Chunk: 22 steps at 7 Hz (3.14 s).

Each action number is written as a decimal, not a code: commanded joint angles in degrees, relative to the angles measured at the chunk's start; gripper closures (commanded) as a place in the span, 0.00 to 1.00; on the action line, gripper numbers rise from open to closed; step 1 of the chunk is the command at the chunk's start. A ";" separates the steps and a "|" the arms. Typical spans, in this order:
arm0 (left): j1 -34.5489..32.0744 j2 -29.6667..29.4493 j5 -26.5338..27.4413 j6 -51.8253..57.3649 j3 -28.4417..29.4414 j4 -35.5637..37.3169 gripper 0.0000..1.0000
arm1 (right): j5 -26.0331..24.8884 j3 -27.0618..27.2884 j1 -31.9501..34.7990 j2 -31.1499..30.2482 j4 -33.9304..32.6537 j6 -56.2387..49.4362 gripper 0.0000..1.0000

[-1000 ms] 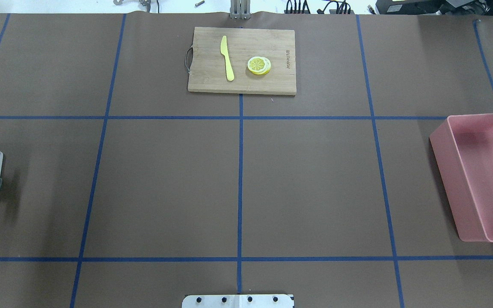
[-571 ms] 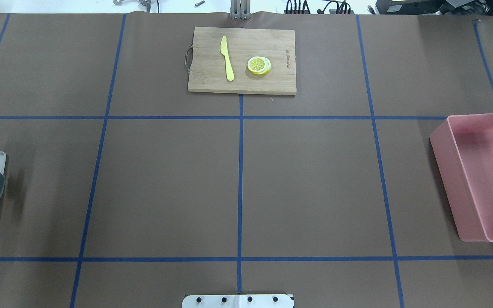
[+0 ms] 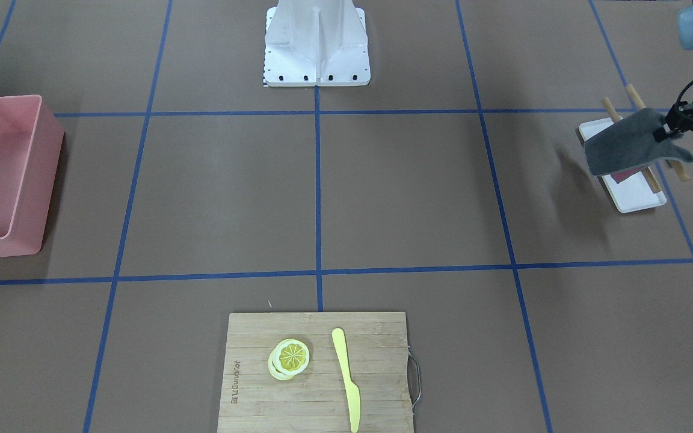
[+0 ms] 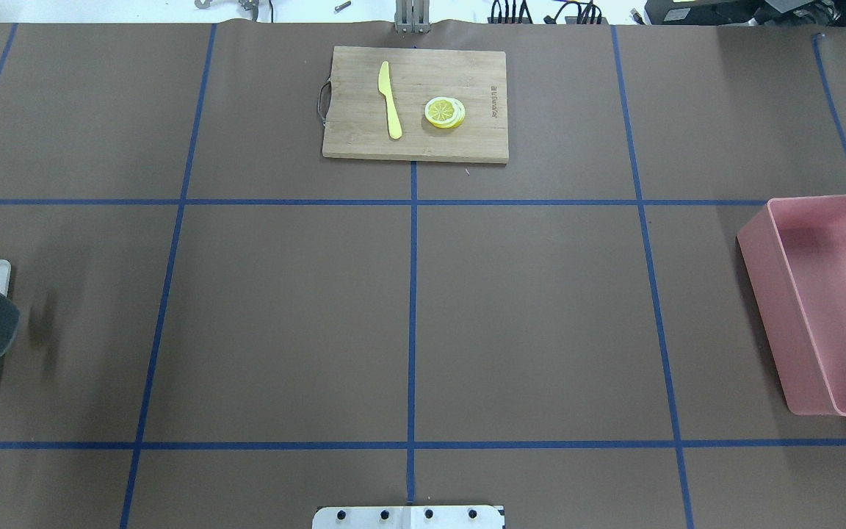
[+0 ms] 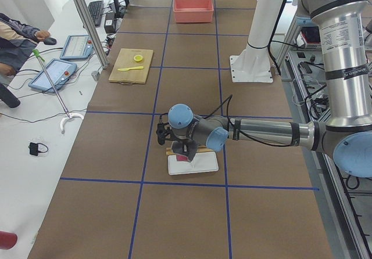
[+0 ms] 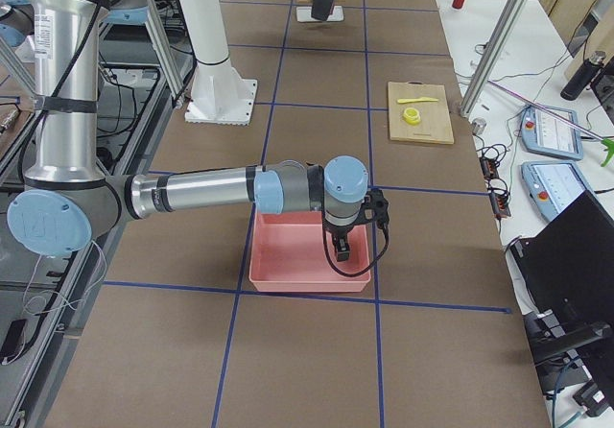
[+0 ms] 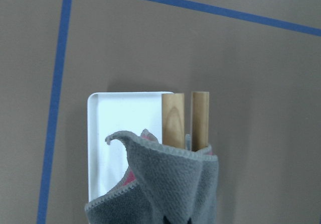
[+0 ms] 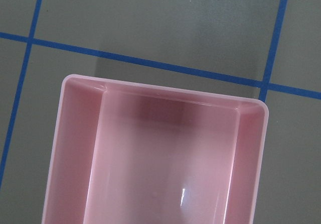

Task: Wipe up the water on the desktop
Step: 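Move the left gripper with the grey cloth inward while the right gripper approaches, then grasp the grey cloth with the right gripper below the left gripper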

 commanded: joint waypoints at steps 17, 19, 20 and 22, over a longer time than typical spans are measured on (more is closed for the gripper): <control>38.57 -58.61 26.14 -78.29 6.40 8.15 1.00 | -37.63 15.86 -49.55 27.54 20.62 50.15 0.00; 38.57 -58.88 26.15 -80.40 8.17 4.53 1.00 | -40.00 16.21 -51.49 26.67 24.99 49.80 0.00; 38.57 -58.88 26.15 -80.92 8.08 4.44 1.00 | -45.15 16.30 -54.90 25.71 27.90 49.71 0.00; 38.57 -59.75 26.15 -83.03 8.08 4.35 1.00 | -62.17 16.74 -65.08 25.78 28.28 49.36 0.00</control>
